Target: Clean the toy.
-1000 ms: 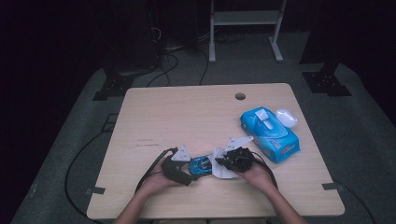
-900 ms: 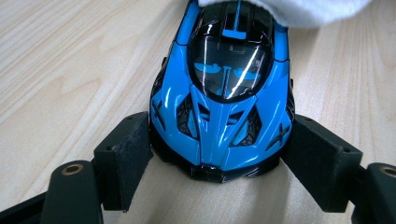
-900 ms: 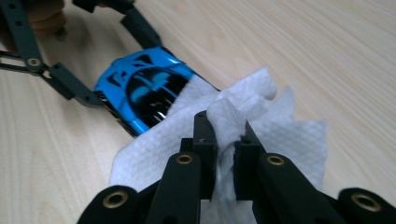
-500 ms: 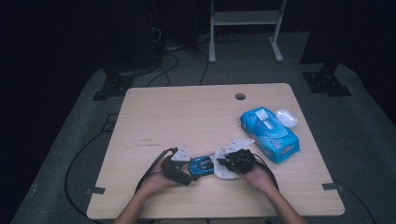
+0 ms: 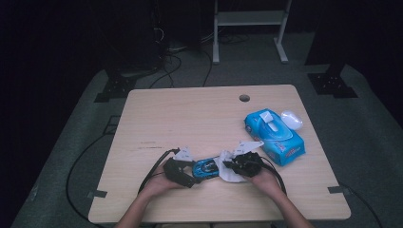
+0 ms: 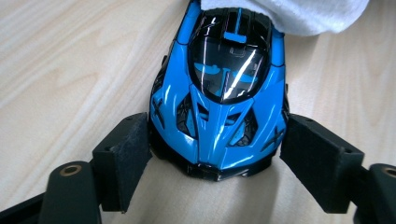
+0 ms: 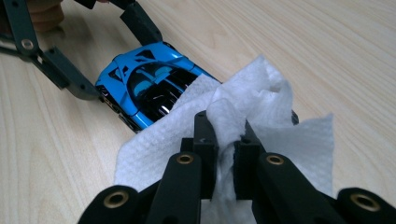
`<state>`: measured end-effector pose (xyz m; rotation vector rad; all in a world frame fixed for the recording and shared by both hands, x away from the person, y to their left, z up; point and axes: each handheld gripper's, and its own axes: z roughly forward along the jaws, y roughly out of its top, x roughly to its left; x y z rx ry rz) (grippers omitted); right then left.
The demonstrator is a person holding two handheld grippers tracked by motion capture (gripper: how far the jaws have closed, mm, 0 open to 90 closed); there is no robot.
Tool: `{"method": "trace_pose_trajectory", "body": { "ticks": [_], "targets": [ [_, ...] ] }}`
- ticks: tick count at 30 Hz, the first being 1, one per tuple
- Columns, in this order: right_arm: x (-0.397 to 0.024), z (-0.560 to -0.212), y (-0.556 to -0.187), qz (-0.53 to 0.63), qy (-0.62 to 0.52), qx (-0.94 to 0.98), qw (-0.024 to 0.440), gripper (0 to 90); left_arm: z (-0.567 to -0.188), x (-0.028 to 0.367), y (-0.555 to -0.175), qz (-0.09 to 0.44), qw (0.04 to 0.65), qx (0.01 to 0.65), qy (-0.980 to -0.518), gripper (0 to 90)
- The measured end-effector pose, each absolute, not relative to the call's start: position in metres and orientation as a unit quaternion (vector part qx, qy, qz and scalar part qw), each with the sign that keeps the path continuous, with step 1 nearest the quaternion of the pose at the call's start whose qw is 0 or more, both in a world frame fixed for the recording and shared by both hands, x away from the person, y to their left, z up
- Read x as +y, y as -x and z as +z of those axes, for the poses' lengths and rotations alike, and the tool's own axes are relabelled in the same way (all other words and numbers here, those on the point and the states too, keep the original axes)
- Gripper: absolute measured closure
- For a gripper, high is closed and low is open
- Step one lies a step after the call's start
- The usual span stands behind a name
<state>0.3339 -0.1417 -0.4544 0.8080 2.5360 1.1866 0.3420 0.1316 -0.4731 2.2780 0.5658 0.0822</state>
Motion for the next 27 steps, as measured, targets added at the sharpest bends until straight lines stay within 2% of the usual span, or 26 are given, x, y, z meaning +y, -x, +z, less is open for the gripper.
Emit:
{"method": "trace_pose_trajectory", "body": {
  "ticks": [6, 10, 16, 27],
  "targets": [
    [-0.144, -0.456, -0.332, 0.408, -0.278, 0.862, 0.111, 83.0, -0.471, 0.139, -0.347, -0.004, 0.418, 0.242, -0.875, 23.3],
    [-0.145, -0.457, -0.331, 0.411, -0.276, 0.862, 0.112, 83.2, -0.470, 0.142, -0.351, -0.012, 0.427, 0.268, -0.864, 20.4],
    [-0.146, -0.458, -0.330, 0.410, -0.271, 0.864, 0.110, 83.6, -0.476, 0.142, -0.357, -0.047, 0.433, 0.300, -0.849, 21.8],
    [-0.142, -0.453, -0.327, 0.389, -0.258, 0.875, 0.127, 83.6, -0.477, 0.140, -0.356, -0.047, 0.435, 0.306, -0.846, 23.9]
  ]
}}
